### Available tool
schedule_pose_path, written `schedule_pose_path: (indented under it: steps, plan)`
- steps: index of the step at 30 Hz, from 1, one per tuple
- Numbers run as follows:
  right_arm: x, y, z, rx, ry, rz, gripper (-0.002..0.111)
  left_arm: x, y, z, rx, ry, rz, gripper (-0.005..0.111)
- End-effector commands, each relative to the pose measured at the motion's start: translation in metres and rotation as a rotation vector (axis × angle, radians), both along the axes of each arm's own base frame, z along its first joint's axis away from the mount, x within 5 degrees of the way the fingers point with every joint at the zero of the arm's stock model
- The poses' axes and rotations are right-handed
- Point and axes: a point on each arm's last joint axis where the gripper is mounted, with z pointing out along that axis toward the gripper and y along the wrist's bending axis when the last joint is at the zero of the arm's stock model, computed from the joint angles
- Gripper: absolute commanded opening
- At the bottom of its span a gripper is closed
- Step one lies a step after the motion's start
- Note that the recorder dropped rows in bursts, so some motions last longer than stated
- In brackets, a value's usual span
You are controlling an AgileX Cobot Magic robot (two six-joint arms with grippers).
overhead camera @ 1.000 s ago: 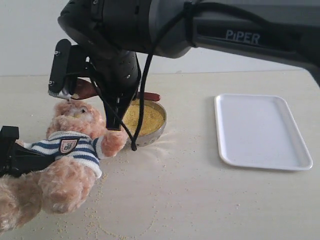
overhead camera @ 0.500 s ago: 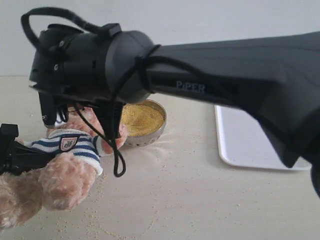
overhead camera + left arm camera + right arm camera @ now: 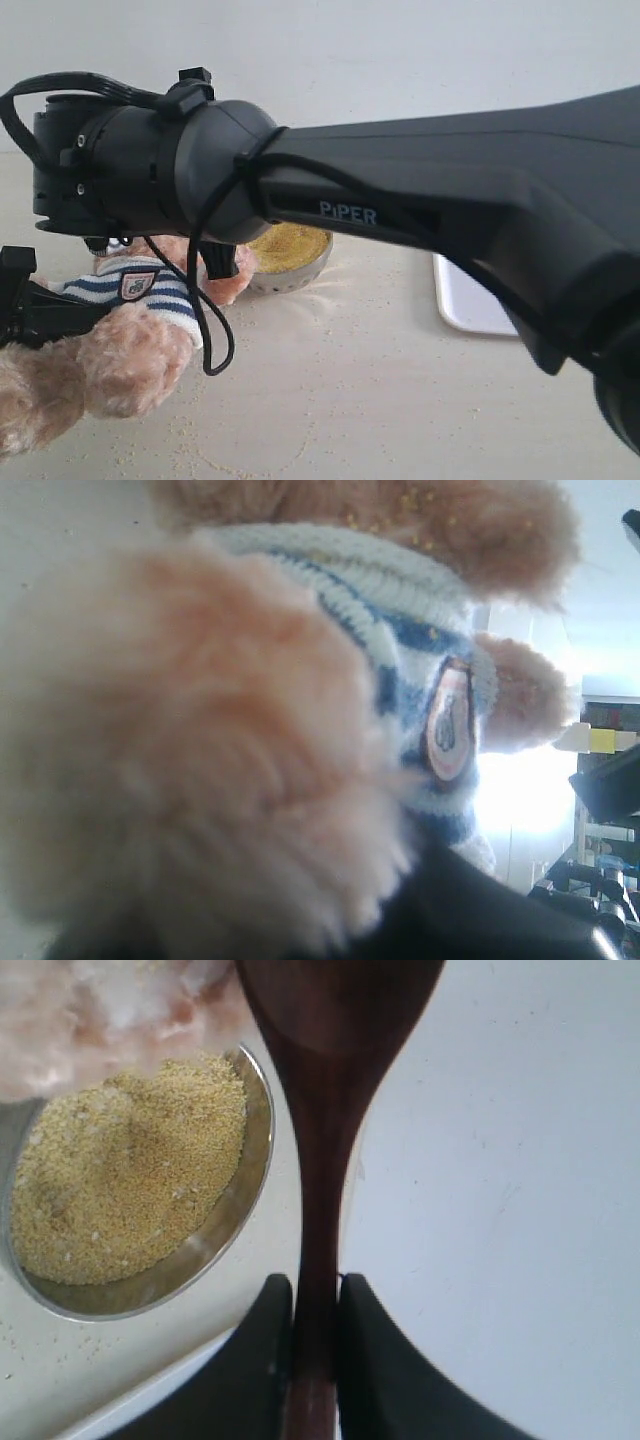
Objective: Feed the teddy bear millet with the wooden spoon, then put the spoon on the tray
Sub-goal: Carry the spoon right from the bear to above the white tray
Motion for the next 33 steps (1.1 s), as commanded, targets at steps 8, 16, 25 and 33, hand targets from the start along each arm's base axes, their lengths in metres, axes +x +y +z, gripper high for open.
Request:
schedule_pose_path:
  steps: [8,16,25,33]
  plan:
    - [-0.01,-0.002,0.006,0.0,-0.015,-0.076,0.0,0.002,-0.002,0.005,-0.031,-0.032,0.003,0.005]
    - [-0.012,0.009,0.002,0.067,-0.005,0.005,0.0,0.003,-0.002,0.006,-0.032,-0.055,0.014,0.005]
    - [-0.017,0.005,0.004,0.056,-0.064,-0.096,0.0,0.003,-0.002,0.006,-0.026,-0.056,0.007,0.005]
    - [-0.019,0.006,-0.004,0.148,0.035,-0.135,0.0,0.005,0.001,0.004,0.022,-0.093,0.013,0.005]
